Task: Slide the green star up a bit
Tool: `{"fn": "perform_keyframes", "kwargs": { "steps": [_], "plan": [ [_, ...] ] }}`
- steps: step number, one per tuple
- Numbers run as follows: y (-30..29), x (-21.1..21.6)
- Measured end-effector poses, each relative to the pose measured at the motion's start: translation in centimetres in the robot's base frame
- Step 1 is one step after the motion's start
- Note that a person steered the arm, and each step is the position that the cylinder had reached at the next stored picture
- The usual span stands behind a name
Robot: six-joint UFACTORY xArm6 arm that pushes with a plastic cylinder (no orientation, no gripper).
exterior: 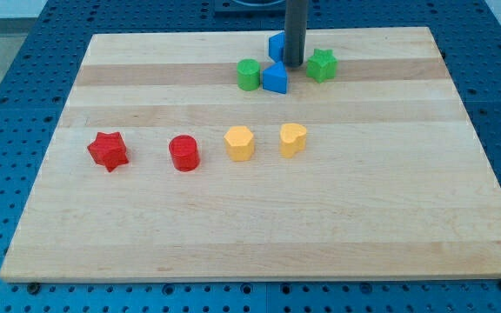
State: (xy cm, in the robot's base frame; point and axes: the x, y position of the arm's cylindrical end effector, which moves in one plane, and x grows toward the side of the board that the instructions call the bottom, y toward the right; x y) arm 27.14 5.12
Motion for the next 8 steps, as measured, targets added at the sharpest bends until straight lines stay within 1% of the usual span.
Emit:
{"fn": "perform_keyframes", "kwargs": {
  "steps": [1, 2, 3, 4, 5, 6, 7, 8],
  "plan": [
    [0.0, 1.3],
    [0.2, 5.0],
    [0.7, 5.6],
    [5.2, 5.9],
    [5.7, 5.8],
    [8.5, 4.4],
    [9.2, 3.3],
    [8.4, 3.5]
  ]
}}
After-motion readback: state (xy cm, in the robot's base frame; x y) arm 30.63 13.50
